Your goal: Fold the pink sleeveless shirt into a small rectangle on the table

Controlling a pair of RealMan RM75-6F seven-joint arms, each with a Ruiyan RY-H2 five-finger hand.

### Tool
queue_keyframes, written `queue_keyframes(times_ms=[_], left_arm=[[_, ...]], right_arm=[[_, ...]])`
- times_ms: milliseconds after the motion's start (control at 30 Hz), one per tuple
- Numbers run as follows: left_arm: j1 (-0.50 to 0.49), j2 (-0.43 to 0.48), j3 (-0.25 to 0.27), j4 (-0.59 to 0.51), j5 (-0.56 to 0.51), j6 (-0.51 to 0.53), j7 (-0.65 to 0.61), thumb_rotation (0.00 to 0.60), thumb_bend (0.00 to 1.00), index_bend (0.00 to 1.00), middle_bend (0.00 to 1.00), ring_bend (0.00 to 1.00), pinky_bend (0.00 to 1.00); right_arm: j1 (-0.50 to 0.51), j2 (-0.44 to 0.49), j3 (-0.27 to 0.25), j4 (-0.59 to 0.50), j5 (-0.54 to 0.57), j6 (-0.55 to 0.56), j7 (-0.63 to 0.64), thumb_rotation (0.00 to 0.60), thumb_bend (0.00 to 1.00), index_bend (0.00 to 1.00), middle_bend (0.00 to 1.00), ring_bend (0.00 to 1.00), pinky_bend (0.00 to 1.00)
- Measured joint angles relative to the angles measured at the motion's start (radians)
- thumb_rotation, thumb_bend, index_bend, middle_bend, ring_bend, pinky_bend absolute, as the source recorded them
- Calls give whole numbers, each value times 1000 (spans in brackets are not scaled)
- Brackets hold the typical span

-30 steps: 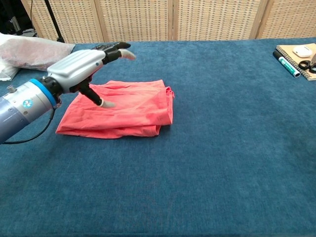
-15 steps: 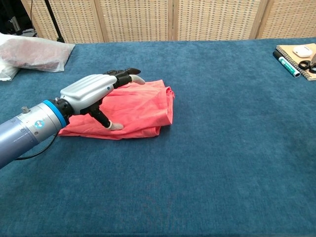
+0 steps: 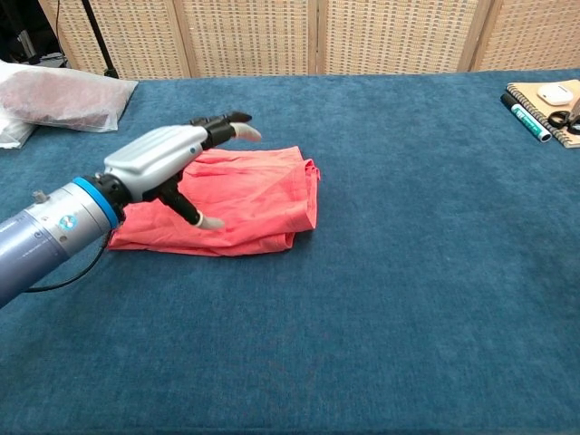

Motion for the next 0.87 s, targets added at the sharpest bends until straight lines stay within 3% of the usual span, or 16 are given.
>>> queue_keyframes(times_ms=[267,433,700,867], left_arm=[[32,147,-48,-222,-14,83,45,600,0,0,0,0,0],[103,303,-59,-419,-49,136,126,600,0,0,0,0,0],[368,625,4,-784,-173,259,274,600,0,0,0,0,0],[490,688,36,-852,-221,348,312,600,13,0,0,0,0]], right_arm=[[-4,6,-1,-10,-10,14,-2,600,0,0,0,0,0],[-11,14,2,-23,-5,23,-21,600,0,0,0,0,0],[-37,31,31,-81,36,49,-100,600,0,0,0,0,0],[-48,34,47,-101,67,55,-128,600,0,0,0,0,0]])
